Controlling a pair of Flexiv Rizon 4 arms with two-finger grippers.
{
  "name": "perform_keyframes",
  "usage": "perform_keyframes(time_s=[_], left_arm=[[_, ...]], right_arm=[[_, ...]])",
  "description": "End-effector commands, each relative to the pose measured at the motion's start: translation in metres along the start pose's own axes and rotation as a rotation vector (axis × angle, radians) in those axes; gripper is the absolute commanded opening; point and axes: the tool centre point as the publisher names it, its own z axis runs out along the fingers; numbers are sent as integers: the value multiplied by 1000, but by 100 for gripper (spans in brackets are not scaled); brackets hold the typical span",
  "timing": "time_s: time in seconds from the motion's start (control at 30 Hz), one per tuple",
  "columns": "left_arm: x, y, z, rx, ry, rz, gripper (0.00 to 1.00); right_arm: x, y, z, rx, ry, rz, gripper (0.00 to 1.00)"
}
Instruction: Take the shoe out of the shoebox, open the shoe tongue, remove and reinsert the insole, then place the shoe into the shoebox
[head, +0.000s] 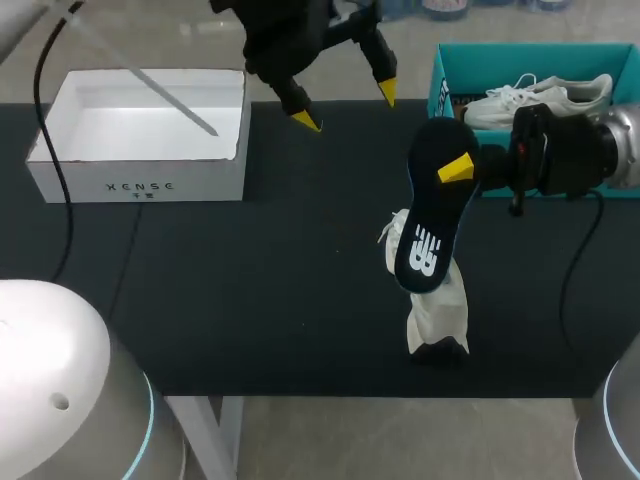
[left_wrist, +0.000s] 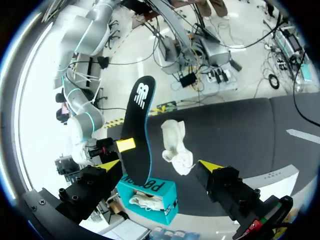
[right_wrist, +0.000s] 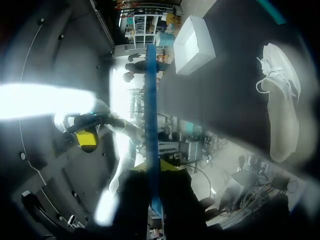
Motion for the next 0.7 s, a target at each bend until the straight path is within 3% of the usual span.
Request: perform_keyframes(time_s=[0.03,0.3,0.7], left_arm=[[30,-4,7,101,-946,27,100],[32,-9,17,132,-1107,43,100],[13,-14,31,133,-1168,64,100]], right_arm=[[0,1,1,1,-1,1,0],[0,1,1,1,-1,1,0],[0,1,1,1,-1,1,0]])
